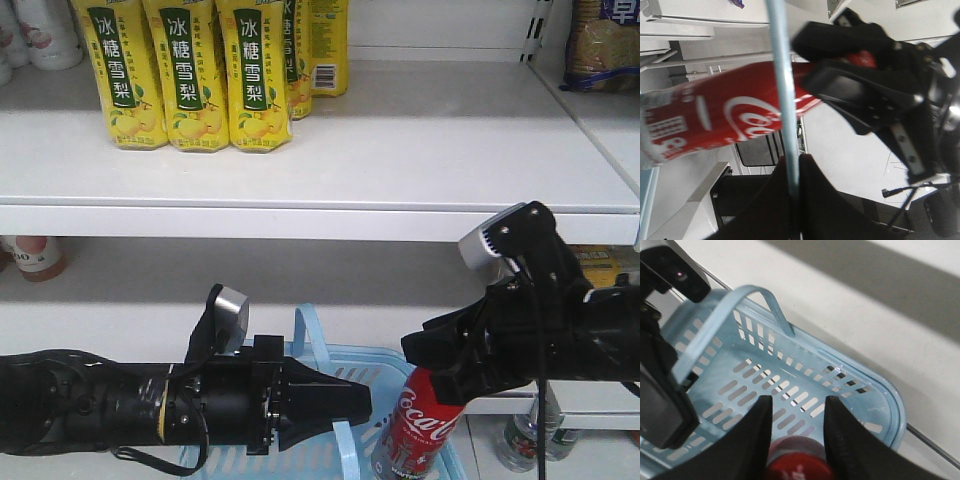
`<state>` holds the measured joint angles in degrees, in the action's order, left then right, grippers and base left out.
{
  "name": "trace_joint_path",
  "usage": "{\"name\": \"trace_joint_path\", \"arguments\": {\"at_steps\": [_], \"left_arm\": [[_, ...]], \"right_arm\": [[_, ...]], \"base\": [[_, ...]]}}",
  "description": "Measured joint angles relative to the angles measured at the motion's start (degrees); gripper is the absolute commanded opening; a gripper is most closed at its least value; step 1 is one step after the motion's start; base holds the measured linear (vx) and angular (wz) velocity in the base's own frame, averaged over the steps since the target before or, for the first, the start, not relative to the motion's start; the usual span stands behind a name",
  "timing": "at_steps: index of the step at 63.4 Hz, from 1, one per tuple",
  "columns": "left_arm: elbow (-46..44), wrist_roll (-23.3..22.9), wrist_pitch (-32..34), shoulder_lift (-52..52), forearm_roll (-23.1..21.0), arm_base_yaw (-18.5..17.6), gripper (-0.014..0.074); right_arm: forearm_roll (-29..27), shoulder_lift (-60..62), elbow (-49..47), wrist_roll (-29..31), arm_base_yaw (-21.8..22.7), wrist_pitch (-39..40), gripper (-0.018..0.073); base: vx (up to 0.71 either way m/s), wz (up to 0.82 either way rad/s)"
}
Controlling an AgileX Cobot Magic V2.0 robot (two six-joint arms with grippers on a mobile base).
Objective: Place coke in basket with both arms
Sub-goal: 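Lower the held bottle with the right gripper into the light-blue basket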
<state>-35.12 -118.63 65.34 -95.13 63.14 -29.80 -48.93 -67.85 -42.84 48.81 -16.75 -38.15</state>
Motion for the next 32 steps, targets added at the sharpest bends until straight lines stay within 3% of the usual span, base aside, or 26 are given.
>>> {"name": "trace_joint_path", "arguments": {"at_steps": [18, 32], "left_arm": [[0.0, 0.0, 0.0, 0.0, 0.0, 0.0, -0.0006], [0.0, 0.0, 0.0, 0.0, 0.0, 0.0, -0.0006]], "right_arm": [[0.1, -7.3, 0.0, 2.7, -0.6, 0.4, -0.0005], [1.4, -12.3, 0.0, 3.2, -7.4, 3.2, -0.0001]], "base": [[0.00, 0.00], [0.00, 0.00]]}}
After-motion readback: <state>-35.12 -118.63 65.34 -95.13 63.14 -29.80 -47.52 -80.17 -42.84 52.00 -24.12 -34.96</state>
